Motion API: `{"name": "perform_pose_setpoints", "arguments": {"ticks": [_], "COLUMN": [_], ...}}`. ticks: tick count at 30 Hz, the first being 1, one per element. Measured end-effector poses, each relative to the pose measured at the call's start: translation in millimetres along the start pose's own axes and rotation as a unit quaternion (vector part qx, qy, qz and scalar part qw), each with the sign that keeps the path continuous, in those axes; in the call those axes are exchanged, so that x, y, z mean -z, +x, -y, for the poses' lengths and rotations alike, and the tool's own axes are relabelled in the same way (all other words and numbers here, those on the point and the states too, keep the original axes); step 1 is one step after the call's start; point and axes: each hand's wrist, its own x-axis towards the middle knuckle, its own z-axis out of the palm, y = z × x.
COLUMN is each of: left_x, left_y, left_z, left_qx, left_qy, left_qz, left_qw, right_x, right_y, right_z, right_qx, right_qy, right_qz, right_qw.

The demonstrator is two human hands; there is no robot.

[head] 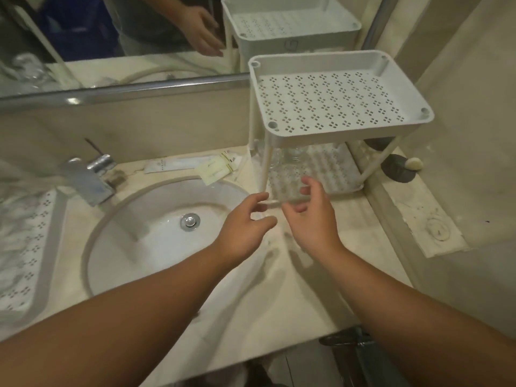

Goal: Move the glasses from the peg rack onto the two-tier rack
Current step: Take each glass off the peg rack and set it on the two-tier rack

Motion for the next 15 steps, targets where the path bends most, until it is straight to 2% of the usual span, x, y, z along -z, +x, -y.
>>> {"name": "perform_pose_setpoints", "arguments": {"ticks": [8,15], "left_x": [83,160], "left_y": [-62,-116], "left_z": [17,13], "left_qx": [-0.008,-0.063], "left_qy": [-0.043,-0.063], "left_qz": [-0.073,-0.176], "left_qw": [0.996,0.980], "right_x": [-66,-136], "right_y": [-39,-64], "right_z": [65,139], "right_qx": [0.081,0.146], "right_qy": [-0.016,0.009], "right_qz": [0.069,0.115], "right_qw": [0.994,0.983]}}
